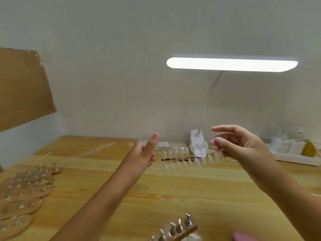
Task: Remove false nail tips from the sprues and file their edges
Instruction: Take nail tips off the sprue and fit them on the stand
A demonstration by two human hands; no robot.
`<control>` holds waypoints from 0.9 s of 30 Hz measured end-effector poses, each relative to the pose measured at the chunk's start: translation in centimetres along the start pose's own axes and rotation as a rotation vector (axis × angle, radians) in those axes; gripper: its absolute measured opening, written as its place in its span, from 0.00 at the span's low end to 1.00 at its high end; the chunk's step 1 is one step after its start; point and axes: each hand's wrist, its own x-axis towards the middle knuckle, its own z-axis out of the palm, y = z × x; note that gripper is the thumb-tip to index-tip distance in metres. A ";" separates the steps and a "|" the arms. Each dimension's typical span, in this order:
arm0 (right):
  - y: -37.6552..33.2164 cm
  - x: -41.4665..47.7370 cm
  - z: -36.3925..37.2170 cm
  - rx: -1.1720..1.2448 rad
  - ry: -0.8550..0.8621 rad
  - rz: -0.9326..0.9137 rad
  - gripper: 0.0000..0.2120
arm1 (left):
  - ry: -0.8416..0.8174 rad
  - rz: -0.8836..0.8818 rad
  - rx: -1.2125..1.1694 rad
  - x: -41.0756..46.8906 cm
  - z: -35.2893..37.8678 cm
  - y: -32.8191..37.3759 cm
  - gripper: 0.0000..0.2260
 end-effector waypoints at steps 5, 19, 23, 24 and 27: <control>0.4 0.0 0.1 -0.033 -0.099 0.062 0.12 | 0.016 0.060 -0.018 -0.4 -0.8 -0.3 0.35; 3.2 -1.4 3.6 0.498 -0.178 0.464 0.23 | -0.373 -0.136 -0.265 -1.8 2.4 -0.9 0.06; 3.4 -2.1 4.3 0.367 -0.230 0.437 0.18 | -0.343 -0.149 -0.297 -2.2 3.1 -1.0 0.04; 3.3 -2.2 4.4 0.291 -0.231 0.400 0.16 | -0.333 -0.155 -0.295 -2.3 3.2 -1.0 0.04; 3.0 -2.5 4.3 -0.033 -0.211 0.235 0.05 | -0.293 -0.172 -0.293 -2.5 3.5 -1.1 0.06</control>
